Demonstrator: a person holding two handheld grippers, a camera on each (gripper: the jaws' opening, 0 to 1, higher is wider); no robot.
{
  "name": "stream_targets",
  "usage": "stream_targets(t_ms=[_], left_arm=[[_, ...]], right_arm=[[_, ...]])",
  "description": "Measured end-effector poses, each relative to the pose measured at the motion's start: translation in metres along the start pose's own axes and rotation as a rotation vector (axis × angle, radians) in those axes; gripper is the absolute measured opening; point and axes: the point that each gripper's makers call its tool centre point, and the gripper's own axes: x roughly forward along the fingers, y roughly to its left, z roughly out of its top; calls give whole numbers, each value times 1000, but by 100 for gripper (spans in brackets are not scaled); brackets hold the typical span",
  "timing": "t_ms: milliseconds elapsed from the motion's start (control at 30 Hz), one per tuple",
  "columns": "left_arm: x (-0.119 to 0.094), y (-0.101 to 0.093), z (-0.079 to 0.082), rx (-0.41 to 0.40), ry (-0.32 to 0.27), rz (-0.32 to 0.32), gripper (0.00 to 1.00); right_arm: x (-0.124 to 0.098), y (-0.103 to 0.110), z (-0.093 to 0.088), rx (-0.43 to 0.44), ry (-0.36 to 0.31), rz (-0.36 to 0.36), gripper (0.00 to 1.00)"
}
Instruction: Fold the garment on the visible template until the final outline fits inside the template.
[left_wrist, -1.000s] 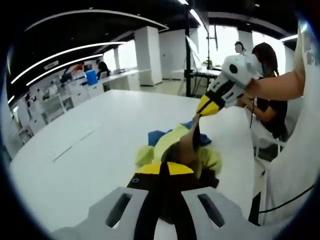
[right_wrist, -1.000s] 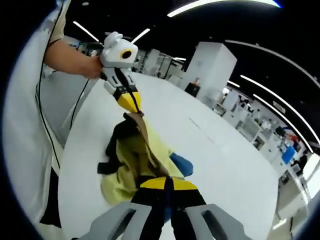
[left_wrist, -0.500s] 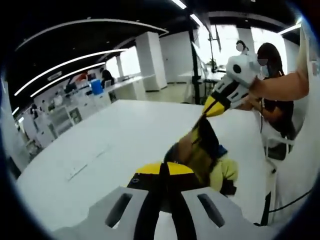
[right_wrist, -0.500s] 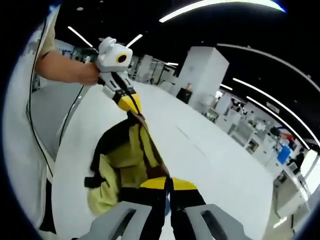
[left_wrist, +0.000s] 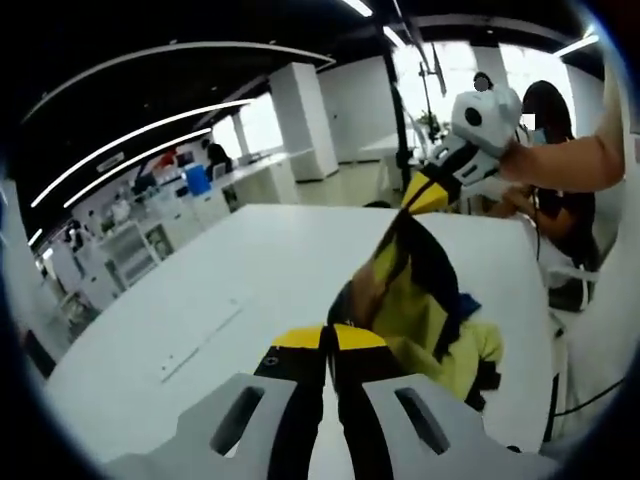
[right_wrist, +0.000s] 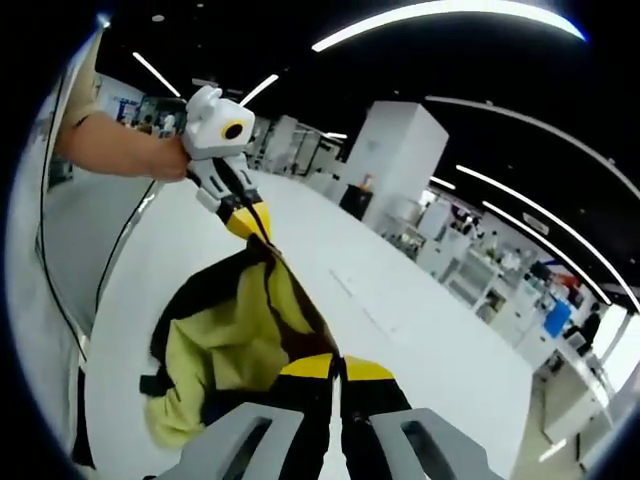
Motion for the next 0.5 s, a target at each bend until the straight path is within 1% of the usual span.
stream_targets(t_ms=[133,167,267,367,433,500], left_arm=[[3,9,4,11,3,11,0],[4,12,6,25,5,17,0],[4,20,14,36,-1,27,0],[4,32,23,42,-14,44,0],[7,38,26,42,-13,51,0],[12,43,25,33,-3,53,0]], right_arm=[[8,-11,3,-5,4,-9,0],[9,-13,5,-3,0,-10,0],[11,-24,12,-7,-9,-25,0],[12,-36,24,-11,-31,-43,0],[16,-44,27,-1,-36,-46,0],[22,-49,25,9,-28,-46,0]])
